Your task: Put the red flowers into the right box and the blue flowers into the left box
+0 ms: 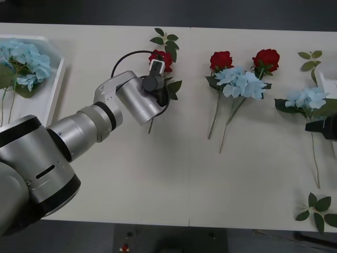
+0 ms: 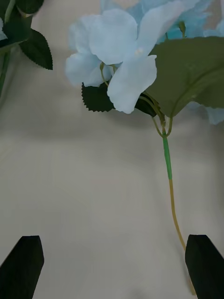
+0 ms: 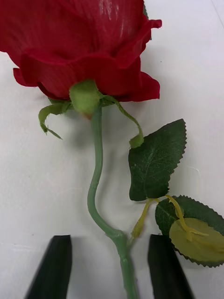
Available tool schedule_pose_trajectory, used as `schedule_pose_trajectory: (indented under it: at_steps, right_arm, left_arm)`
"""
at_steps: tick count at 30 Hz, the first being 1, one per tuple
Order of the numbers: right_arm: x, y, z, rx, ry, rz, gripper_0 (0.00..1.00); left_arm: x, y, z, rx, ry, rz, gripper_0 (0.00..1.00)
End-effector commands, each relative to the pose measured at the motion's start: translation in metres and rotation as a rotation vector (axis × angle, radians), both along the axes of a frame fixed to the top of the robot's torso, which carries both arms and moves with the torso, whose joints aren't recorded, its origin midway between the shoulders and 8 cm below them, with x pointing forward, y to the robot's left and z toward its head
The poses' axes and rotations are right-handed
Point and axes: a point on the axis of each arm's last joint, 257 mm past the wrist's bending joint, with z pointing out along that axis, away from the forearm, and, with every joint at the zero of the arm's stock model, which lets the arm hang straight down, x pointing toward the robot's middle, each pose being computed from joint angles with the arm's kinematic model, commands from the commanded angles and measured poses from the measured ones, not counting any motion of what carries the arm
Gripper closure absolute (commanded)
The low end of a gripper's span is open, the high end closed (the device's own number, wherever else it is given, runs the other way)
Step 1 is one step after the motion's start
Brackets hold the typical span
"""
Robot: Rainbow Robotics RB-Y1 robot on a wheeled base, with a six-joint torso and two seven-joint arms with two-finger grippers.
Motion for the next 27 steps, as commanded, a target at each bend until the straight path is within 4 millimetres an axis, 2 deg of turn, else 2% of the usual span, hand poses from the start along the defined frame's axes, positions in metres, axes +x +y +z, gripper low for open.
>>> schedule_pose_trajectory:
  at_steps: [1,7,11,15,18,23,27]
  right_arm:
    - [-0.004,0.004,0.034,-0.074,-0.002,0.052,0.11]
    - [-0.02,0.016,0.059,-0.139,0.028,0.119,0.11]
    - [-0.028,0.044,0.074,-0.107,0.029,0.184,0.11]
    - [-0.035,0.076,0.091,-0.068,0.021,0.258,0.11]
    - [-0.044,0.097,0.11,-0.071,0.026,0.321,0.11]
    - [-0.054,0.116,0.126,-0.071,0.026,0.376,0.11]
    - [-0.051,0.125,0.134,-0.058,-0.004,0.391,0.11]
  left_arm:
    - [0.01,0.009,0.014,0.003,-0.028,0.012,1.0]
    - [0.01,0.008,0.014,0.002,-0.027,0.011,1.0]
    - [0.01,0.011,0.014,0.005,-0.028,0.014,1.0]
    - [0.015,0.025,0.017,0.04,-0.037,0.01,1.0]
    - [0.012,0.044,0.009,0.058,-0.004,-0.009,1.0]
    - [0.007,0.07,0.007,0.068,0.045,-0.03,1.0]
    - [-0.004,0.078,0.019,0.066,0.122,-0.025,1.0]
